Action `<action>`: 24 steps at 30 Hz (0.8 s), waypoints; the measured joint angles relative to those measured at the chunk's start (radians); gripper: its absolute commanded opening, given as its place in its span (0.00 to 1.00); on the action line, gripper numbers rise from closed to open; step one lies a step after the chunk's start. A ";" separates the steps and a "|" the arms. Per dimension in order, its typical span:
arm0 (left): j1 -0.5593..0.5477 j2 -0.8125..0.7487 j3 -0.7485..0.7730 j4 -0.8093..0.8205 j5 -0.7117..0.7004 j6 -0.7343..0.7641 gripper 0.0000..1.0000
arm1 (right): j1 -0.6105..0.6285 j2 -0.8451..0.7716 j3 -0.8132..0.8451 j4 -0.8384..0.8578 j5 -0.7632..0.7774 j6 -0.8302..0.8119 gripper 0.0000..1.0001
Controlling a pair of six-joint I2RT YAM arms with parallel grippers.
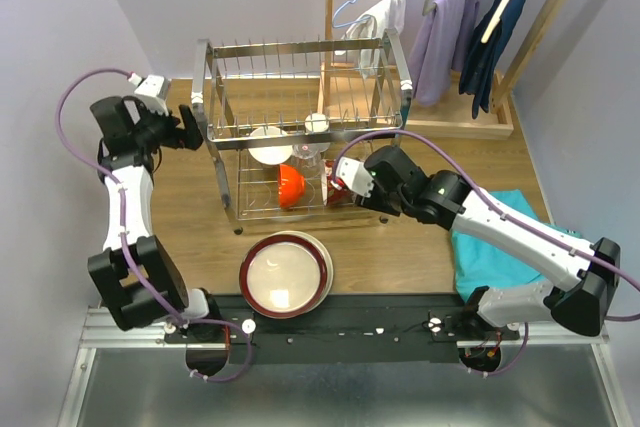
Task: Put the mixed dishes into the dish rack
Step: Grab a bowl with the left arm
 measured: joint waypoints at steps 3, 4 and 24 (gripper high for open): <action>0.041 -0.013 -0.061 0.050 0.161 0.092 0.90 | 0.000 -0.004 -0.009 -0.002 0.000 0.000 0.59; 0.051 0.006 -0.061 0.058 0.206 0.112 0.90 | 0.000 -0.003 -0.010 -0.006 0.000 0.000 0.59; -0.017 0.188 -0.145 0.155 0.285 -0.014 0.82 | 0.001 0.010 0.033 -0.101 -0.045 0.002 0.58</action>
